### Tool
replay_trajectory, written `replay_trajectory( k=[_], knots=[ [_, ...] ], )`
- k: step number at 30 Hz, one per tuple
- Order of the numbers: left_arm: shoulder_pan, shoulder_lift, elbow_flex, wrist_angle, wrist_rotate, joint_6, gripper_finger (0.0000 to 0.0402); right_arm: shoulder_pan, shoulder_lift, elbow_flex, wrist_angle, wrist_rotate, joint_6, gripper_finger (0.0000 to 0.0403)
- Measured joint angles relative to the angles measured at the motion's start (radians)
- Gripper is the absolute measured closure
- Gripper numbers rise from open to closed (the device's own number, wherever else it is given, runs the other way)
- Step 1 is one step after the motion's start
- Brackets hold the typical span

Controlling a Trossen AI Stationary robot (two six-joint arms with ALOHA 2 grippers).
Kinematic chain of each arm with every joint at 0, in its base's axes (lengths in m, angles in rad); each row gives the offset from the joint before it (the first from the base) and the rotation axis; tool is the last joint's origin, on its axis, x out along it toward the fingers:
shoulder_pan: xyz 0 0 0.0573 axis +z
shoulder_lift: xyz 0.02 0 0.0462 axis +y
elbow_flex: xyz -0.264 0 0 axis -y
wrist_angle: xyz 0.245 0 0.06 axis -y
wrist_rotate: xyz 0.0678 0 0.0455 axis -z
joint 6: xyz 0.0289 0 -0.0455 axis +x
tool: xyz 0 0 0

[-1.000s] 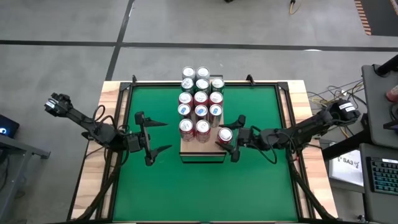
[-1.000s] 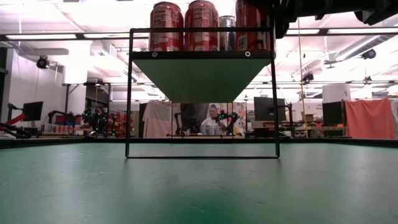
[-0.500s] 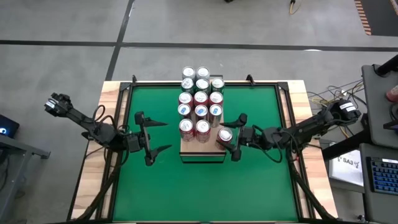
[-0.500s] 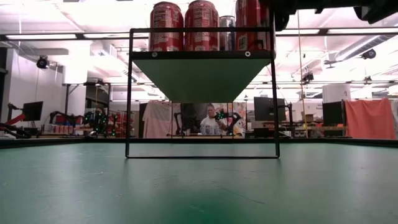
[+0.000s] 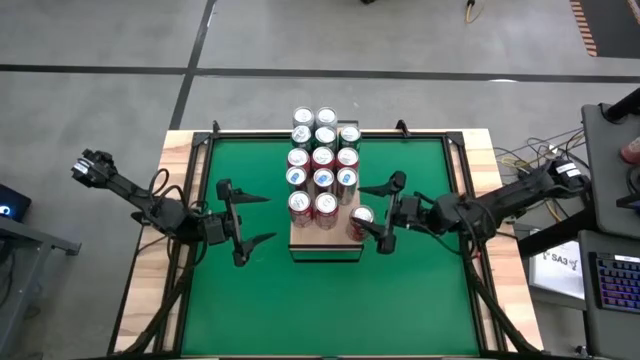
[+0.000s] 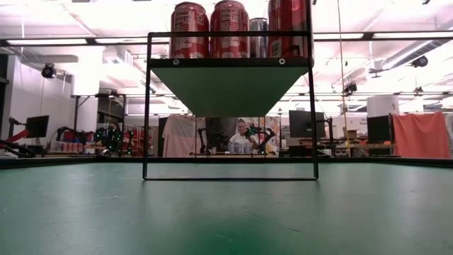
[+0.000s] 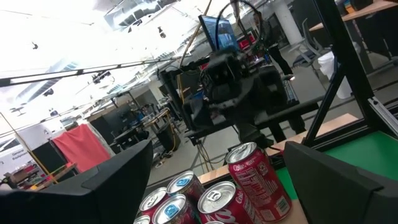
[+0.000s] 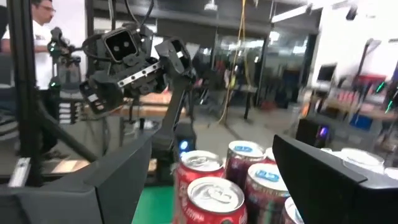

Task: Place canned beverage on shelf
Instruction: Put the red can on the shelf

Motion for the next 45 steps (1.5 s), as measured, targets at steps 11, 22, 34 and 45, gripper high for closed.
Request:
replay_trajectory(
  k=[11, 22, 34, 45],
  knots=[
    [0.0, 0.006, 0.0, -0.014, 0.0, -0.038, 0.0056, 0.001, -0.089, 0.382, -1.107, 0.079, 0.618, 0.0077],
    [0.0, 0.052, 0.0, 0.001, 0.0, -0.039, 0.0056, 0.001, 0.005, 0.559, -1.626, 0.034, 0.987, 0.0106],
    [0.0, 0.047, 0.0, 0.006, -0.001, -0.039, 0.0056, 0.001, 0.138, 0.554, -1.631, -0.001, 1.006, 0.0322],
    [0.0, 0.045, 0.0, 0.01, -0.001, -0.042, 0.0056, 0.001, 0.2, 0.553, -1.474, -0.055, 0.918, 0.0393]
  ],
)
